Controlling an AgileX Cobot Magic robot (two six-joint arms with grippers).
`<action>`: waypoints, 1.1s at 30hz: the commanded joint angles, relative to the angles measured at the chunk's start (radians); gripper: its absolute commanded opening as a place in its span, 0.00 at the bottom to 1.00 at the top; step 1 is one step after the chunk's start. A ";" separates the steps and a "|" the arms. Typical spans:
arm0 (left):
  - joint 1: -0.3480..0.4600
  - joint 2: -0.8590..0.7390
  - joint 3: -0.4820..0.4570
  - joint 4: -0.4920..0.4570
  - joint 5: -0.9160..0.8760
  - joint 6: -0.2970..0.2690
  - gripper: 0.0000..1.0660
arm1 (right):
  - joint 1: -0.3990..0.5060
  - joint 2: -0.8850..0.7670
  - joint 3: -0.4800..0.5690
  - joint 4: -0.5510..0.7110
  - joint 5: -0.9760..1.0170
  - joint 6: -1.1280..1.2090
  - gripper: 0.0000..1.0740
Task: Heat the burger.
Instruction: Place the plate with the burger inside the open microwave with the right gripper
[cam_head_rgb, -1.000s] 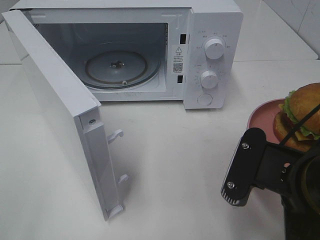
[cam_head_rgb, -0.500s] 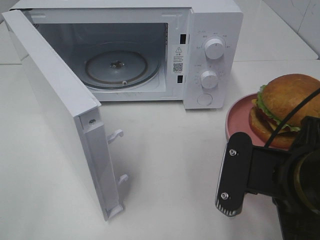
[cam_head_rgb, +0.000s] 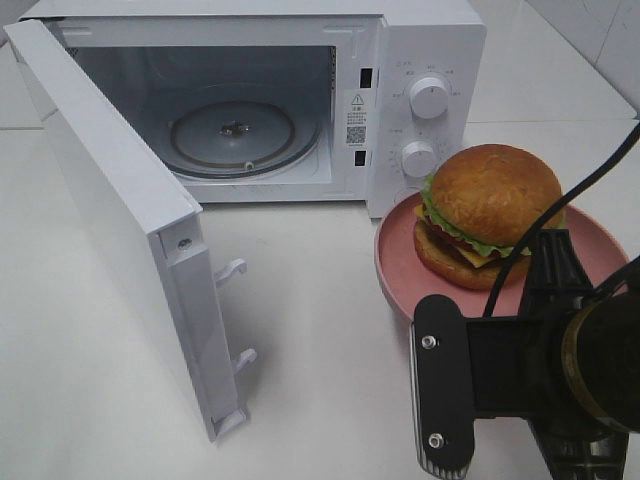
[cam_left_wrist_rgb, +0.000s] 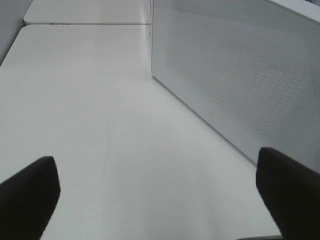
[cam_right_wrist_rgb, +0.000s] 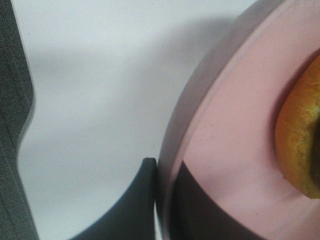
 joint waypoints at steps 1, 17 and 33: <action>0.004 -0.006 0.000 -0.007 -0.003 -0.004 0.94 | 0.004 -0.010 0.002 -0.083 -0.005 -0.036 0.00; 0.004 -0.006 0.000 -0.007 -0.003 -0.004 0.94 | 0.004 -0.009 0.002 -0.112 -0.105 -0.217 0.00; 0.004 -0.006 0.000 -0.007 -0.003 -0.004 0.94 | -0.041 -0.009 0.003 -0.073 -0.238 -0.406 0.00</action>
